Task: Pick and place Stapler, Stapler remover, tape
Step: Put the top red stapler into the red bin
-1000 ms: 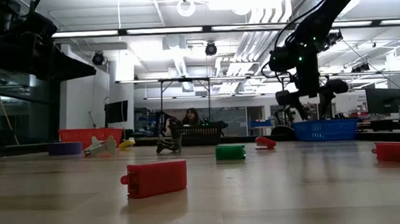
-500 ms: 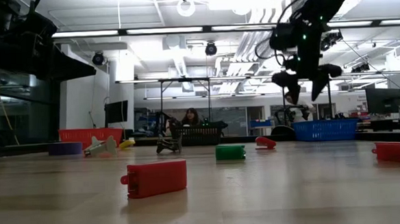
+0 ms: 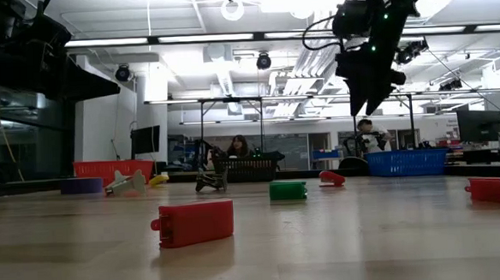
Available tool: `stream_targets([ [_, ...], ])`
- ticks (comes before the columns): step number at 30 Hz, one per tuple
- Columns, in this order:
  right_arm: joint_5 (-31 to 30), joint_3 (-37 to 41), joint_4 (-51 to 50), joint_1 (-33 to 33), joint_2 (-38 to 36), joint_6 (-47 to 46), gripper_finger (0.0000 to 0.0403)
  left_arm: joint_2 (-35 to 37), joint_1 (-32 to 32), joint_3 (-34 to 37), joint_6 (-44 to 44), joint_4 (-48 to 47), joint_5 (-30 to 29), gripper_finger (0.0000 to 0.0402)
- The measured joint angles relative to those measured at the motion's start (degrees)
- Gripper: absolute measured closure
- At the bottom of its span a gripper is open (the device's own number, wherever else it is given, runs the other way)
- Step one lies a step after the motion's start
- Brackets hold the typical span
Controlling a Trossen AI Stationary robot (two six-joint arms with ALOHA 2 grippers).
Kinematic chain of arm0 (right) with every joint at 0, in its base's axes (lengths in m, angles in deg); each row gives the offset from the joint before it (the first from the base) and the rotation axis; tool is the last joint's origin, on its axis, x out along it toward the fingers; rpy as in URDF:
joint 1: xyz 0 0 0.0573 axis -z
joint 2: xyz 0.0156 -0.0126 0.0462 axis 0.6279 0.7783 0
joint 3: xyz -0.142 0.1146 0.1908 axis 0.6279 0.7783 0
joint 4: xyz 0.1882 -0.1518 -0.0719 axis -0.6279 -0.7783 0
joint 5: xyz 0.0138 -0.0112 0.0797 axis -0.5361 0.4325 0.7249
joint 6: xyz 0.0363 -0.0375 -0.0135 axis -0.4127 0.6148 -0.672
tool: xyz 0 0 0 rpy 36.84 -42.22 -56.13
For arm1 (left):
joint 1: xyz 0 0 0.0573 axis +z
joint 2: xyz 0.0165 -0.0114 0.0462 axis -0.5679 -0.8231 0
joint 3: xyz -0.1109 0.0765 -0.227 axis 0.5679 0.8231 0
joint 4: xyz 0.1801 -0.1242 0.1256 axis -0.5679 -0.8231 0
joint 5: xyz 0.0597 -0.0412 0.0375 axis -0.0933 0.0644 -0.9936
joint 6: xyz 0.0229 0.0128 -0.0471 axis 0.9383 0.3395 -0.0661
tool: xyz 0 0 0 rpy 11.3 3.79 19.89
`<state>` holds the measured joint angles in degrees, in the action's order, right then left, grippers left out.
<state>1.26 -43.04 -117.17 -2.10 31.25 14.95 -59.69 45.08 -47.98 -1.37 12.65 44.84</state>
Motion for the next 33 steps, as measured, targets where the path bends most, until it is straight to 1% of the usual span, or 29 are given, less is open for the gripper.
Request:
stream_targets([
  [4,6.2,0.3,-1.4,-4.7,0.0,4.0,0.0124,0.0,0.0,0.0,0.0,0.0,0.0,0.0263],
  [8,14.9,2.2,-1.0,-9.9,0.0,13.3,0.0123,0.0,0.0,0.0,0.0,0.0,0.0,0.0263],
  [11,18.9,4.0,0.0,-13.5,0.0,16.6,0.0125,0.0,0.0,0.0,0.0,0.0,0.0,0.0263],
  [15,18.8,6.5,2.6,-16.9,0.0,17.9,0.0127,0.0,0.0,0.0,0.0,0.0,0.0,0.0263],
  [19,19.0,9.9,7.1,-18.4,0.0,16.3,0.0128,0.0,0.0,0.0,0.0,0.0,0.0,0.0263],
  [23,19.9,14.4,13.4,-20.0,0.0,16.6,0.0128,0.0,0.0,0.0,0.0,0.0,0.0,0.0263],
  [29,19.9,21.4,25.6,-21.8,0.0,16.4,0.0128,0.0,0.0,0.0,0.0,0.0,0.0,0.0263],
  [33,15.9,24.6,31.6,-22.7,0.5,16.6,0.0128,0.0,0.0,0.0,0.0,0.0,0.0,0.0263],
])
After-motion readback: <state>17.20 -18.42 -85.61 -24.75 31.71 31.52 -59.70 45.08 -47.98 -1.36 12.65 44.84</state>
